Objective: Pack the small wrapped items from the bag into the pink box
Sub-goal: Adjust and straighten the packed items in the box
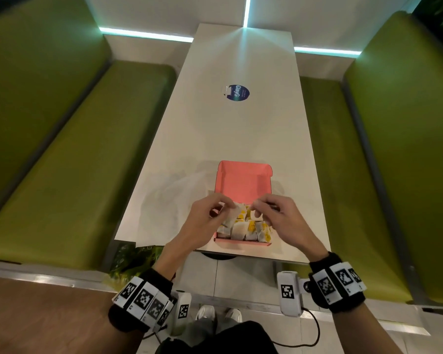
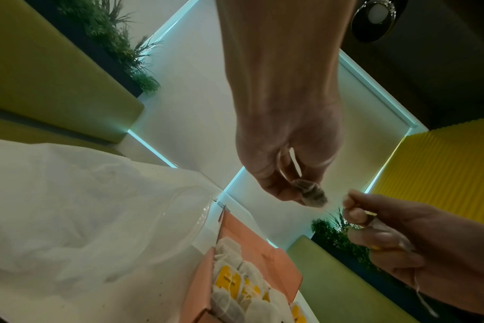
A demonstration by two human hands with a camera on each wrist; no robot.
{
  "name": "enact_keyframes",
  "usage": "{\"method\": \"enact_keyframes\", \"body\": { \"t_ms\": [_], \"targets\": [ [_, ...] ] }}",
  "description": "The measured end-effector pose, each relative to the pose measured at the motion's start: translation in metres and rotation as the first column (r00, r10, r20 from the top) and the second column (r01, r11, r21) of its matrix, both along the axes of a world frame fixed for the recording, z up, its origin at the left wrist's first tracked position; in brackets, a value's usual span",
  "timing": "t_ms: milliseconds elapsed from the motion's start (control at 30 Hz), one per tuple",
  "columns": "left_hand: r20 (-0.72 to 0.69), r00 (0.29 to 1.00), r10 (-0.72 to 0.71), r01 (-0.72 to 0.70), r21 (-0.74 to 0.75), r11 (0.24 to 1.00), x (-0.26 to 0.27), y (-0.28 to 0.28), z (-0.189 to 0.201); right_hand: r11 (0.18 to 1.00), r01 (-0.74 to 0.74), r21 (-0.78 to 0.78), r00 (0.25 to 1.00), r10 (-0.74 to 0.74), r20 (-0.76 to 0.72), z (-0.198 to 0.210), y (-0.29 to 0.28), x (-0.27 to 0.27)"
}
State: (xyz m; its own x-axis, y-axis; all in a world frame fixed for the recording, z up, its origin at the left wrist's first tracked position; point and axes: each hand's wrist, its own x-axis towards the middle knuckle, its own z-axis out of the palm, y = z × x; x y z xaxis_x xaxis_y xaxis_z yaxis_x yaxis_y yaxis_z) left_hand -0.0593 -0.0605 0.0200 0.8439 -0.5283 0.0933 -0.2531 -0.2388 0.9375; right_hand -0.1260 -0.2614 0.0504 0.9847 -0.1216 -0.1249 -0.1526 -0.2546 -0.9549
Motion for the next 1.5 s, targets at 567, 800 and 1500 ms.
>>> {"method": "enact_keyframes", "body": {
  "t_ms": [567,800,1500],
  "targets": [
    [-0.240,0.957,0.166,-0.245,-0.351,0.904,-0.005,-0.028,0.037,0.997,0.023,-0.078,0.997,-0.017,0.074,-0.015,0.036,-0.009],
    [0.098,0.989,0.112,-0.099,-0.131,0.986,-0.011,-0.019,0.010,0.880,-0.151,-0.449,0.979,0.197,0.057,0.015,0.024,-0.025],
    [-0.151,0.986,-0.064,0.013,-0.313,0.950,-0.024,-0.011,0.025,0.951,0.144,-0.273,0.989,-0.133,0.058,-0.009,-0.004,-0.003]
  ]
}}
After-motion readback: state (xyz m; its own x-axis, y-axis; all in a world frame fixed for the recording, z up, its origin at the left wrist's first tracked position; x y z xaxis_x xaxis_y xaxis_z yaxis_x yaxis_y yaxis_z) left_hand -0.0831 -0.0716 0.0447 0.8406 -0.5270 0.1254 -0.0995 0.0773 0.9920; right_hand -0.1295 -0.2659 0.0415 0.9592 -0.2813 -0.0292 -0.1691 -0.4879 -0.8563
